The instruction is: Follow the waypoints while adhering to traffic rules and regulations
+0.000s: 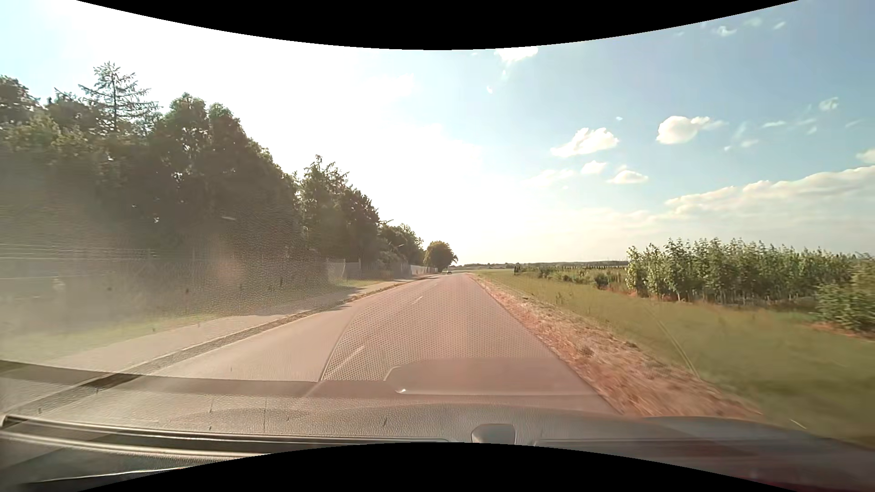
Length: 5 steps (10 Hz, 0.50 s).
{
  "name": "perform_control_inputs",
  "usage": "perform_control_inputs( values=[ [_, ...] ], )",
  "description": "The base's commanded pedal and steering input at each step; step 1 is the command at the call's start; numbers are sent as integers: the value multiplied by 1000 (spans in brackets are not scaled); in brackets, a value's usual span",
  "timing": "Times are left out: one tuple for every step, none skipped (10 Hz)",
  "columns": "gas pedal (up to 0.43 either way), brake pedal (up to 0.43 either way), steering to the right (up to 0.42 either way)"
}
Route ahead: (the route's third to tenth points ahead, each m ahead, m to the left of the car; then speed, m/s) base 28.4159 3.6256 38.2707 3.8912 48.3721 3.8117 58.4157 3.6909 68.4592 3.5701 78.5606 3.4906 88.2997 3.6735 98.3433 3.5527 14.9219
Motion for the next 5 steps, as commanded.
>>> perform_control_inputs(
  values=[
    [67, 6, -2],
    [67, 6, -2],
    [79, 6, -2],
    [130, 6, -2],
    [130, 6, -2]
  ],
)
